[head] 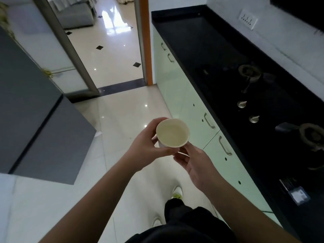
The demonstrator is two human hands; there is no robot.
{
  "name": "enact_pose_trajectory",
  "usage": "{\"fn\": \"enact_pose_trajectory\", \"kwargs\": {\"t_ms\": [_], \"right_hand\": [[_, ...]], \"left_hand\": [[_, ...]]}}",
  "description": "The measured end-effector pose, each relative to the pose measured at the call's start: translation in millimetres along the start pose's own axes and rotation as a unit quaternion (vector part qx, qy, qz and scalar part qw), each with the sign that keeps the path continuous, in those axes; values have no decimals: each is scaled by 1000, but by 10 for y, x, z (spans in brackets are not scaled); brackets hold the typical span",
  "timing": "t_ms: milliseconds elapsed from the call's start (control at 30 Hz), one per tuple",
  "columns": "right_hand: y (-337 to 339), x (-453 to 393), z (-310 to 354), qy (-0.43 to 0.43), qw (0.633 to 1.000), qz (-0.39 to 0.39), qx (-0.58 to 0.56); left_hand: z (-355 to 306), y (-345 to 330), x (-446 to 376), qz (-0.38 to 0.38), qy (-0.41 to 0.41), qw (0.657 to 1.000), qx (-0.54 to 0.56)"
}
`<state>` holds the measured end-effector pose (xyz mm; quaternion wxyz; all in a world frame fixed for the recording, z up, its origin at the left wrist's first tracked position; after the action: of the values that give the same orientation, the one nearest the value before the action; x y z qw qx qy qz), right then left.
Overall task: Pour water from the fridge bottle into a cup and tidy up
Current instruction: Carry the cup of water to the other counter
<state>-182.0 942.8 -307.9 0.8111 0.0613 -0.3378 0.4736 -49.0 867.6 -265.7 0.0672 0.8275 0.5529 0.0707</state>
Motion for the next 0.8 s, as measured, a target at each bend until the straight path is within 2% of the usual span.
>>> {"fn": "enact_pose_trajectory", "kwargs": {"t_ms": [433,800], "right_hand": [[-401,-1175,825,-30,998,59,21],[-1125,-1877,1072,-48,997,62,7]], "left_hand": [[-163,160,-1202,-69,5,994,-79],[19,707,-1979,-91,10,993,-70]]}}
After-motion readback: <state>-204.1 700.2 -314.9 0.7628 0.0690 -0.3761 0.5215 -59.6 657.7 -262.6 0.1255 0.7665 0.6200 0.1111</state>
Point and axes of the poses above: each hand's wrist, its own x-axis away from the middle knuckle, its own y-axis out of the back of the hand, z = x × y, the point moved 6 cm from there along -x, towards the middle knuckle, and after that the axes turned 10 degrees about -z, right-handed, at the moved point
